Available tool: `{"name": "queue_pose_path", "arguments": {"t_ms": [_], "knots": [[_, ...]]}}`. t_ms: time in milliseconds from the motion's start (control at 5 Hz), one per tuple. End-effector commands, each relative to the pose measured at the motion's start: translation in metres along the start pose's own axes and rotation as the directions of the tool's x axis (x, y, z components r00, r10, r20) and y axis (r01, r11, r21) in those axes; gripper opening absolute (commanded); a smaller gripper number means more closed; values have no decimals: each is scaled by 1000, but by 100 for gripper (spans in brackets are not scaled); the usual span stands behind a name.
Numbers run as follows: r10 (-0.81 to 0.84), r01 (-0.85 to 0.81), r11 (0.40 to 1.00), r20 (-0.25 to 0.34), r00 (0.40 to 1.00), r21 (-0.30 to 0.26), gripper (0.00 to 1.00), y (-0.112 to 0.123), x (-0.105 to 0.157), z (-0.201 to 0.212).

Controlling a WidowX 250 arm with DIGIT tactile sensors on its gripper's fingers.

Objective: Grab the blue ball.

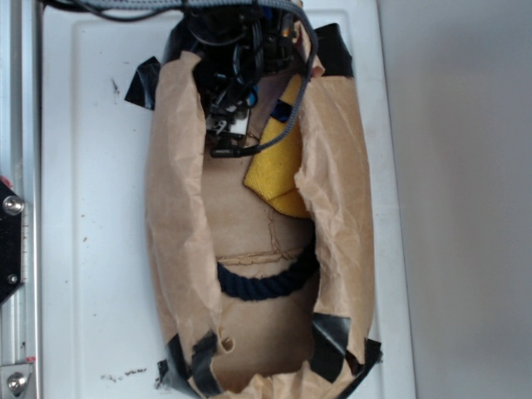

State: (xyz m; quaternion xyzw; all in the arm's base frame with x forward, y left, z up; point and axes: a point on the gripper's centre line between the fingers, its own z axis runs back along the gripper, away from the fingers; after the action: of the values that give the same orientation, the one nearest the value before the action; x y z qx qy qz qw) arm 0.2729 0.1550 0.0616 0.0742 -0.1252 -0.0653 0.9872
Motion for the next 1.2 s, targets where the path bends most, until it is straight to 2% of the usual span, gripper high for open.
{"name": "queue_pose_path", "arguments": {"t_ms": [0,200,400,800,1000], "knots": [[-27,20,990,47,999,140,100,-8,18,-14],[3,-10,990,51,999,138,0,-8,16,-14],[16,-24,993,71,997,117,0,-3,15,-5],[44,-50,995,73,996,83,0,6,22,9],[74,-77,996,67,995,44,0,4,25,32]]}}
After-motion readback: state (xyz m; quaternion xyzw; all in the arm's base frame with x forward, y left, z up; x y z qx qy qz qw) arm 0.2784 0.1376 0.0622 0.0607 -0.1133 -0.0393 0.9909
